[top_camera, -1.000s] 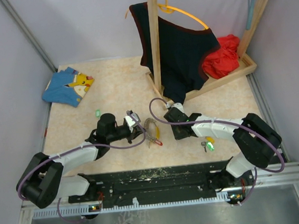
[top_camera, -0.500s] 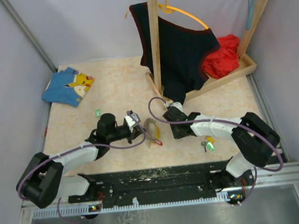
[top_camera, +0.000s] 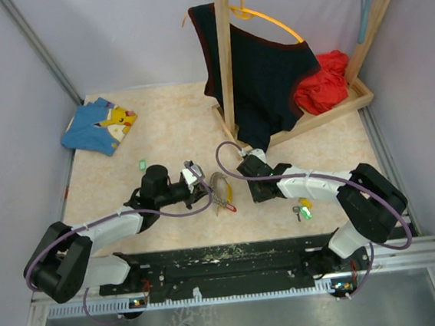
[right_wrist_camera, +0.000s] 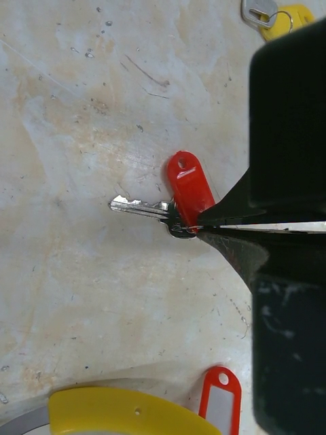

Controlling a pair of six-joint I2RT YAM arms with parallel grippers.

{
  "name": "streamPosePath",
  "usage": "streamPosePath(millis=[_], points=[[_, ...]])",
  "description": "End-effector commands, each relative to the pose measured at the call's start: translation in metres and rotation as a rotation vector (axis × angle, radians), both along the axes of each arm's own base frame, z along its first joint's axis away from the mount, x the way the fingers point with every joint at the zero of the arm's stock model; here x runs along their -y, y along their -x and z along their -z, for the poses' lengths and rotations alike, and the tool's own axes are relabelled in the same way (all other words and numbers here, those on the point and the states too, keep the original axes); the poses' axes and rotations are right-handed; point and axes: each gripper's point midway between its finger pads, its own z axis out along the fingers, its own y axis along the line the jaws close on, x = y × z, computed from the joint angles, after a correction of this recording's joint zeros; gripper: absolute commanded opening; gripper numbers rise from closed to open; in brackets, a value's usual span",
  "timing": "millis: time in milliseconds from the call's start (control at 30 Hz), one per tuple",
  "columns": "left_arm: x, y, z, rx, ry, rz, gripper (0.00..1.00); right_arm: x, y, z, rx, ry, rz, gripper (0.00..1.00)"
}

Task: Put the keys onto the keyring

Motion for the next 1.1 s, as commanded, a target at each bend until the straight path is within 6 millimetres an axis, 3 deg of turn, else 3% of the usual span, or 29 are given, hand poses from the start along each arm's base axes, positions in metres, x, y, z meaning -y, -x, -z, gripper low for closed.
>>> streamPosePath(millis=[0,500,767,867,1067], points=[[0.006,-0.001,-0.013,0.05,0.023,0.034,0.01,-0.012,-0.014,-0.027,0.073,-0.06,-0.027,0.0],[0.009,0.002,-0.029,0.245,0.029,0.135,0.01,-0.044,-0.034,-0.128,0.468,-0.192,-0.435,0.0],[0.007,0.001,-0.042,0.373,0.022,0.157,0.01,-0.073,-0.015,-0.154,0.754,-0.241,-0.873,0.0],[0.006,0.004,-0.043,0.396,0.017,0.17,0.01,-0.08,-0.003,-0.151,0.837,-0.217,-1.047,0.0],[0.006,0.009,-0.04,0.426,0.007,0.192,0.01,-0.092,0.012,-0.15,0.959,-0.216,-1.239,0.0]])
